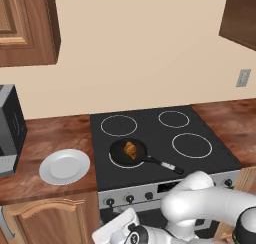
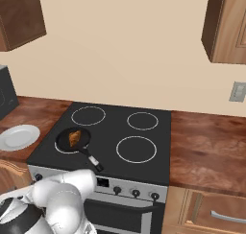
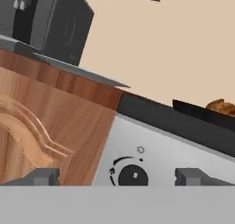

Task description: Pick the croissant and place it on the pan. Then turn on the stove to warm the croissant.

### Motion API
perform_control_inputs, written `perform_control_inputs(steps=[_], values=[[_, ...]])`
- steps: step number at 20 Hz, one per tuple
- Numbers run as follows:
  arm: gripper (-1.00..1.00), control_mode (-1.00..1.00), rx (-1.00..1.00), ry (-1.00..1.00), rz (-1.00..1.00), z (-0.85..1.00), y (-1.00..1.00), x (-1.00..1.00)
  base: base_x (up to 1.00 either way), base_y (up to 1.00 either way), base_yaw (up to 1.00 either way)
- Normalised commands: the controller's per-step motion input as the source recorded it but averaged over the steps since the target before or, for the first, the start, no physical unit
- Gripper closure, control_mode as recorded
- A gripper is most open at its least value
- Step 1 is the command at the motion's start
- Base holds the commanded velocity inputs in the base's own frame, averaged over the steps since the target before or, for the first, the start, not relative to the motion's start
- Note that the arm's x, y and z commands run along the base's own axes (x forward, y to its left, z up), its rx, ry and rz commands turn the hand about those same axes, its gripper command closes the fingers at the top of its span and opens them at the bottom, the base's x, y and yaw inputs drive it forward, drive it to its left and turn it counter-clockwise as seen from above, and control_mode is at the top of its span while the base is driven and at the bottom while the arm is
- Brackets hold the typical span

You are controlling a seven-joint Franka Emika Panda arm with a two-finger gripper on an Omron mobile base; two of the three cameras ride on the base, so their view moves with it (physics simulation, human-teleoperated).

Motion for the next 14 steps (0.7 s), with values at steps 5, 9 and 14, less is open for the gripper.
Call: perform_control_inputs(steps=[5, 9, 14], values=[[-1.0, -1.0, 0.0, 0.0, 0.0, -0.86, -0.35, 0.81, 0.0, 0.0, 0.0], [-1.0, -1.0, 0.0, 0.0, 0.02, -0.76, -0.49, 0.95, 0.0, 0.0, 0.0], [-1.0, -1.0, 0.0, 0.0, 0.0, -0.04, 0.0, 0.02, 0.0, 0.0, 0.0]])
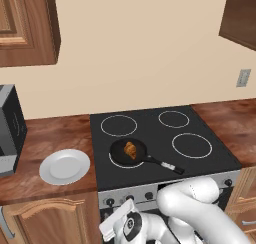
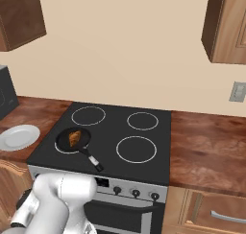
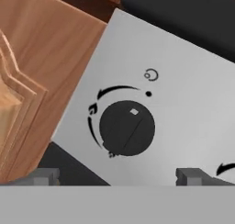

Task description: Pick the croissant and place it on the pan. Then turn on the stove to warm the croissant.

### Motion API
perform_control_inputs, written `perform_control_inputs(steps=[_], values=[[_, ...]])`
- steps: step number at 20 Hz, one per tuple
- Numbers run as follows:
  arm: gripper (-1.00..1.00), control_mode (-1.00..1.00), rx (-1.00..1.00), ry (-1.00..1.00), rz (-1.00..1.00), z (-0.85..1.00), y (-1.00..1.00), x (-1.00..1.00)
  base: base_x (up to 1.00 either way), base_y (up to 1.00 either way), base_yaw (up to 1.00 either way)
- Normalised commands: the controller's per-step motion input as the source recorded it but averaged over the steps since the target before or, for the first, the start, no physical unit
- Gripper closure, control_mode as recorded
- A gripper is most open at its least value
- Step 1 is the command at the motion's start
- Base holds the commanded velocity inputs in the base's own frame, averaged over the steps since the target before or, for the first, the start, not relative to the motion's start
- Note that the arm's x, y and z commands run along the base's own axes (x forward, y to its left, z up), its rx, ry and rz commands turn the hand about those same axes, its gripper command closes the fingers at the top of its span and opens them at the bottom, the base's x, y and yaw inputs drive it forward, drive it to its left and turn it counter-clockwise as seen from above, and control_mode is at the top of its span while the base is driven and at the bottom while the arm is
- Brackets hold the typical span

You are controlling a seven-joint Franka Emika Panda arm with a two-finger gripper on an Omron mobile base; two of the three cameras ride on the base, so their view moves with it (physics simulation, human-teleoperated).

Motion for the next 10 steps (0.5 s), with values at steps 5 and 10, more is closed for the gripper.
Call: perform_control_inputs(steps=[5, 10], values=[[-1.0, -1.0, 0.0, 0.0, 0.0, -0.42, 0.0, 0.41, 0.0, 0.0, 0.0], [-1.0, -1.0, 0.06, 0.0, 0.0, -0.26, 0.12, 0.58, 0.0, 0.0, 0.0]])
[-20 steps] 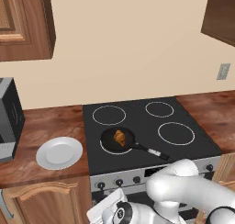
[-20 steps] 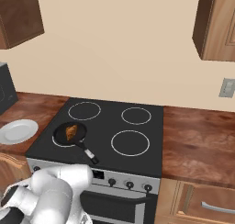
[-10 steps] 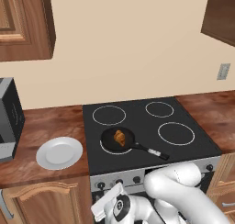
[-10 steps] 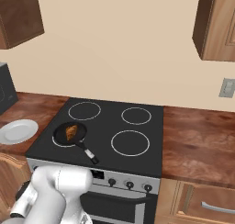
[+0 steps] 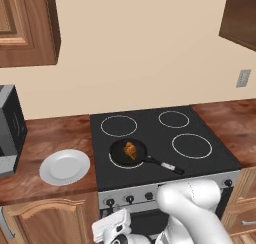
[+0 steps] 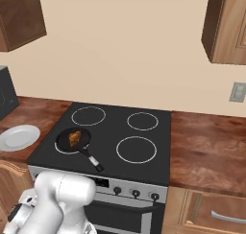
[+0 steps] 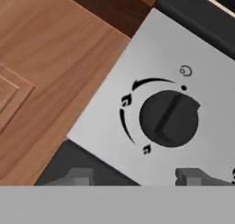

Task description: Pick the croissant and place it on the pan. Then turn on the stove to warm the croissant.

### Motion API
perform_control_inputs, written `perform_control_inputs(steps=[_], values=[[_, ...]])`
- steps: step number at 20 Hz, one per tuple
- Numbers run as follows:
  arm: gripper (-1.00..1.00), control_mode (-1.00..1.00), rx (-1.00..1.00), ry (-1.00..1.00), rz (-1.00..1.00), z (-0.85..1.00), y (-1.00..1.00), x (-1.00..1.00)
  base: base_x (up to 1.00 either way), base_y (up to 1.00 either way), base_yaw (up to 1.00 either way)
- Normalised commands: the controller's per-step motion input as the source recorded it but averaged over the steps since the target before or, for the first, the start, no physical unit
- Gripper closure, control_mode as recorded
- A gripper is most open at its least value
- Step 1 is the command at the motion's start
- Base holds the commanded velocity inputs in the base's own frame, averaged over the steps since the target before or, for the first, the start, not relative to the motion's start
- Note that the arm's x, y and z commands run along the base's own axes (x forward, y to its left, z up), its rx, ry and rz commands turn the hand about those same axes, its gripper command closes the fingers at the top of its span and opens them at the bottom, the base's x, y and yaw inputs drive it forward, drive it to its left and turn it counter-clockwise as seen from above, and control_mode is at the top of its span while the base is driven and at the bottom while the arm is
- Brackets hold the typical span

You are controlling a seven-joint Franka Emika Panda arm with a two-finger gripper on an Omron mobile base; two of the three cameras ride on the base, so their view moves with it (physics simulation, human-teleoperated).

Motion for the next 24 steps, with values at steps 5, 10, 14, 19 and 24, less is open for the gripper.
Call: perform_control_inputs(steps=[5, 10, 14, 19, 24], values=[[-1.0, -1.0, 0.03, 0.0, 0.0, -0.13, 0.13, 0.48, 0.0, 0.0, 0.0], [-1.0, -1.0, 0.03, 0.0, 0.0, -0.08, 0.02, 0.76, 0.0, 0.0, 0.0], [-1.0, -1.0, 0.03, 0.0, 0.0, 0.0, 0.0, 0.88, 0.0, 0.0, 0.0], [-1.0, -1.0, 0.0, -0.01, 0.0, 0.0, 0.0, 0.04, 0.0, 0.0, 0.0], [-1.0, -1.0, 0.04, -0.02, 0.0, 0.0, -0.02, -0.23, 0.0, 0.0, 0.0]])
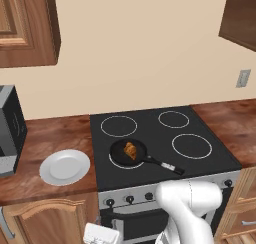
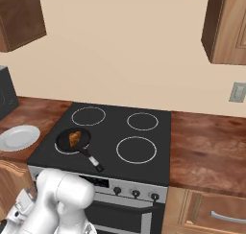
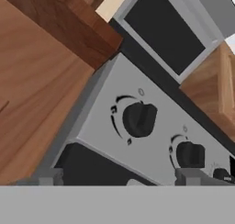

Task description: Pick the croissant and place it on the pan. Then turn on the stove to warm the croissant.

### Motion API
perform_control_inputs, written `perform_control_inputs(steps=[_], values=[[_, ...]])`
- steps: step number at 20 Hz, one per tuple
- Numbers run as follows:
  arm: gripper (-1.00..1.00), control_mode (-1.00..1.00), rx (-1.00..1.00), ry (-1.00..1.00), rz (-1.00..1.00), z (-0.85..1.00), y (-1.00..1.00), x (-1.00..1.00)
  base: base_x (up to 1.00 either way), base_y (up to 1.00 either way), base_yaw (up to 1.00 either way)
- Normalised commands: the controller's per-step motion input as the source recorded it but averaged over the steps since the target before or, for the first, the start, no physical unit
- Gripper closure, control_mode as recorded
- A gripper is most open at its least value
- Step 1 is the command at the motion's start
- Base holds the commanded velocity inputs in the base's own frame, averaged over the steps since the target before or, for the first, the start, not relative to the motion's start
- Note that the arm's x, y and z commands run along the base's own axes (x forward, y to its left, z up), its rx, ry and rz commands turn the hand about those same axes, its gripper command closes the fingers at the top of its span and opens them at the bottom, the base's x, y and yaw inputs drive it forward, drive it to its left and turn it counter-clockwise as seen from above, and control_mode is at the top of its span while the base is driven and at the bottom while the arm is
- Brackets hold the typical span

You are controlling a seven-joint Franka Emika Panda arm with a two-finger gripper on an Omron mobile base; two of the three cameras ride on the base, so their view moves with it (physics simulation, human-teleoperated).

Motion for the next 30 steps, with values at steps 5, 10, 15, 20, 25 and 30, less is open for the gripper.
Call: perform_control_inputs(steps=[5, 10, 15, 20, 25, 30], values=[[-1.0, -1.0, 0.28, 0.0, 0.07, 0.17, -0.4, 0.14, 0.0, 0.0, 0.0], [-1.0, -1.0, 0.29, 0.0, 0.06, 0.08, -0.46, 0.68, 0.0, 0.0, 0.0], [-1.0, -1.0, 0.15, 0.0, 0.02, 0.02, -0.08, 0.56, 0.0, 0.0, 0.0], [-1.0, -1.0, 0.03, -0.02, 0.09, 0.1, 0.0, -0.08, 0.0, 0.0, 0.0], [-1.0, -1.0, 0.0, -0.06, 0.01, 0.0, 0.01, -0.47, 0.0, 0.0, 0.0], [-1.0, -1.0, 0.05, -0.12, 0.01, 0.33, 0.0, -0.29, 0.0, 0.0, 0.0]])
